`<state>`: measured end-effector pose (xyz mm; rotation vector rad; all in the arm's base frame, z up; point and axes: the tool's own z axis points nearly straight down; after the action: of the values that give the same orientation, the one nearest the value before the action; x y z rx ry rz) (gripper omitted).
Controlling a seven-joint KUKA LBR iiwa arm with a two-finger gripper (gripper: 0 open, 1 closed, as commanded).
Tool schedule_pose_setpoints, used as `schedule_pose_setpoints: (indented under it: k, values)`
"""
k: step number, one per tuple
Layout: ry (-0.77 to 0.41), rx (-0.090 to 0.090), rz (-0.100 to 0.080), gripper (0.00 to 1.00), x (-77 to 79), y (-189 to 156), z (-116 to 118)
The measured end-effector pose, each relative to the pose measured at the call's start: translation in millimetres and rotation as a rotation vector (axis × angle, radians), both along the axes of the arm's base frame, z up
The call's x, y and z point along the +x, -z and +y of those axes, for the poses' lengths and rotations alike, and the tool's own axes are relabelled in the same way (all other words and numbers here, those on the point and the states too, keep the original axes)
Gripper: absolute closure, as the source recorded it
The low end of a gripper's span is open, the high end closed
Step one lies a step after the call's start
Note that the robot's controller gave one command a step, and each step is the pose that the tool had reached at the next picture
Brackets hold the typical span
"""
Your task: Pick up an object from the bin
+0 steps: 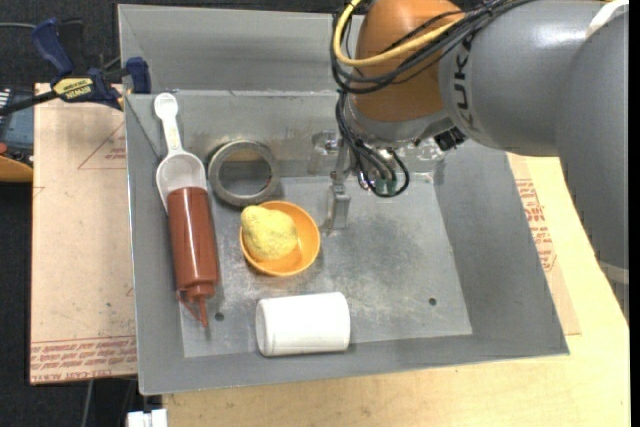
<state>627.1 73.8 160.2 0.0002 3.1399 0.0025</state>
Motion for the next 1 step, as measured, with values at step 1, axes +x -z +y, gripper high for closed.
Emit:
schedule_pose_setpoints:
  k: [1]
  values:
    - [-0.014, 0.002, 0.003, 0.00, -28.5, 90.3, 39.2]
